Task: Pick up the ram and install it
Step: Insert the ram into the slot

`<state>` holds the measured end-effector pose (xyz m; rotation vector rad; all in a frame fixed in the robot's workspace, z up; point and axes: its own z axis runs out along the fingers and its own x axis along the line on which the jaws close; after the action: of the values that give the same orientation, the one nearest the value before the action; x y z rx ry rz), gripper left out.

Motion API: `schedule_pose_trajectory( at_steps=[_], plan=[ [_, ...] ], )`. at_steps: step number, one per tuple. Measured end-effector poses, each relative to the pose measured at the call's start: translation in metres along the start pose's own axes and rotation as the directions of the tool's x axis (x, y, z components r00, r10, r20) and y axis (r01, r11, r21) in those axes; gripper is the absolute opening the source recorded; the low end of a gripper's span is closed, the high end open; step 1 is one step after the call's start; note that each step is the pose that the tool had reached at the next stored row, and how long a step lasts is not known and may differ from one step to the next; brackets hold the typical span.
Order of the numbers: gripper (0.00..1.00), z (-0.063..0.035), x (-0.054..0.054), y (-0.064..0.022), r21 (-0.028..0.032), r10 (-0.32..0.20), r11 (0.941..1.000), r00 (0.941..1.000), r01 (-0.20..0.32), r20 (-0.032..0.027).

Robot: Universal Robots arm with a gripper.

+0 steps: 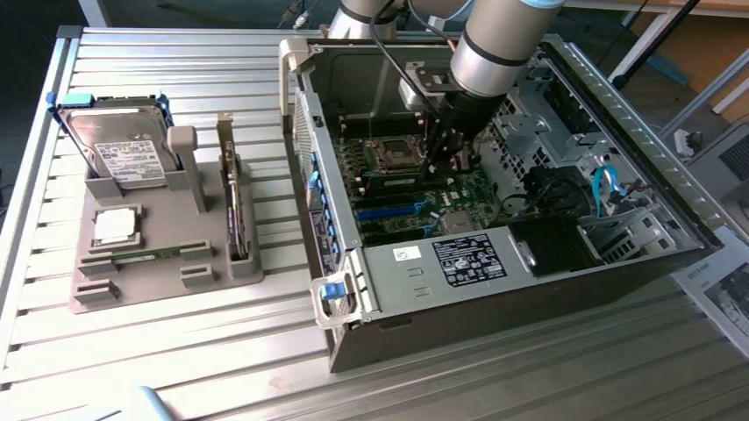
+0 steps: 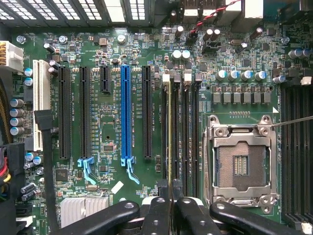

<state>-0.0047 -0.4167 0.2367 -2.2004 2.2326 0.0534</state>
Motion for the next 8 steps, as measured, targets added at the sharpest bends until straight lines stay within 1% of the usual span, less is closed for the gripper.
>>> schedule_pose_trajectory(
  at_steps=[8],
  plan=[
    [0.12,-0.0101,-0.0005,0.0002,0.0000,0.000,1.0000,1.0000,0.000,-0.0002]
  ],
)
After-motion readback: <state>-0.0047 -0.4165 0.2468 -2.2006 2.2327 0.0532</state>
